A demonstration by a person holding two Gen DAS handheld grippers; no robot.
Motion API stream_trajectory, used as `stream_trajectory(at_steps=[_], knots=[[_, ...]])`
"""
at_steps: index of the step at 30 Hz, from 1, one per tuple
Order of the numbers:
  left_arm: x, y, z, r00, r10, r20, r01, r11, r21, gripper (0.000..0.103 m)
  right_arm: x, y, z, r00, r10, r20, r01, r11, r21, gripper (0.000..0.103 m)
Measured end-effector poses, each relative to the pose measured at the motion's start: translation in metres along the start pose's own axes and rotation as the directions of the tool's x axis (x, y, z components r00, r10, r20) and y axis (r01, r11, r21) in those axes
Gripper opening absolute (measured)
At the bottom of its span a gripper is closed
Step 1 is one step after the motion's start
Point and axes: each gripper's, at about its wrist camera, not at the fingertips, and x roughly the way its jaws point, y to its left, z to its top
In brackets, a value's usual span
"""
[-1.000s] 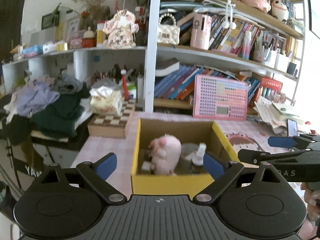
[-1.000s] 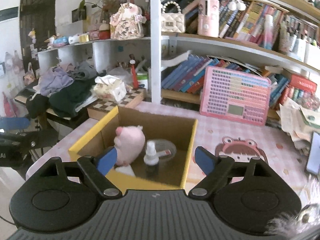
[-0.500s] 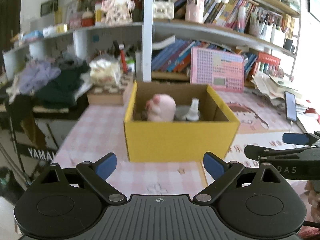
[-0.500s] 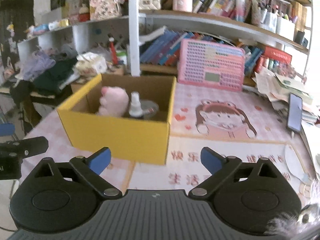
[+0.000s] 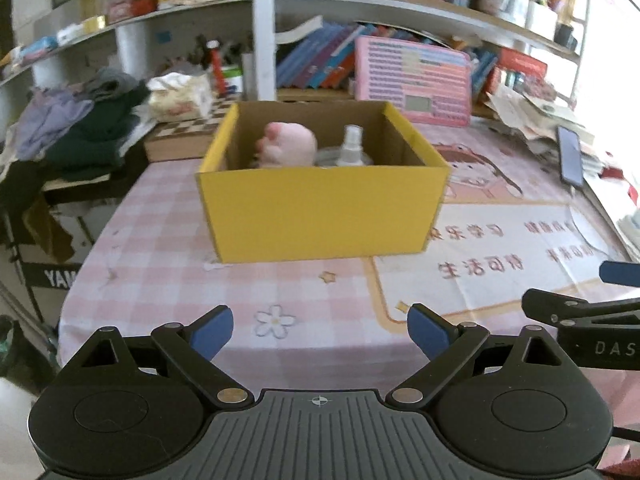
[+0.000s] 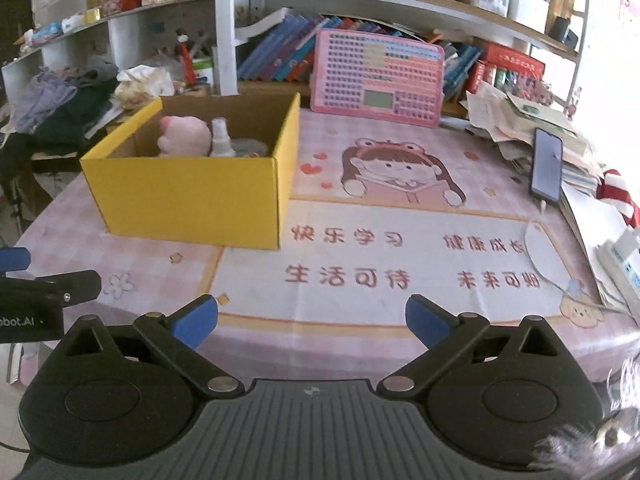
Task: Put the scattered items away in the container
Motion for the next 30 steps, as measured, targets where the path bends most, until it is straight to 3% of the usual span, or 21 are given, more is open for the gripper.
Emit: stream_trajectory(at_steps=[9,30], knots=[[0.001,-0.015,-0.006,0.998,-0.029,-0.048,0.029,0.999,0.015,0.101,0.001,-0.012,-0.01,0.999,0.019,-0.038,-0.018,0.999,0.031,0.103],[-0.006,-0.022,-0.009,0.997,-0.041,-0.065,0.042,0.999,0.011,0.103,-0.004,-0.014,-0.015,0.998,0.036,-0.052,-0.034,0.999,0.026,0.103]])
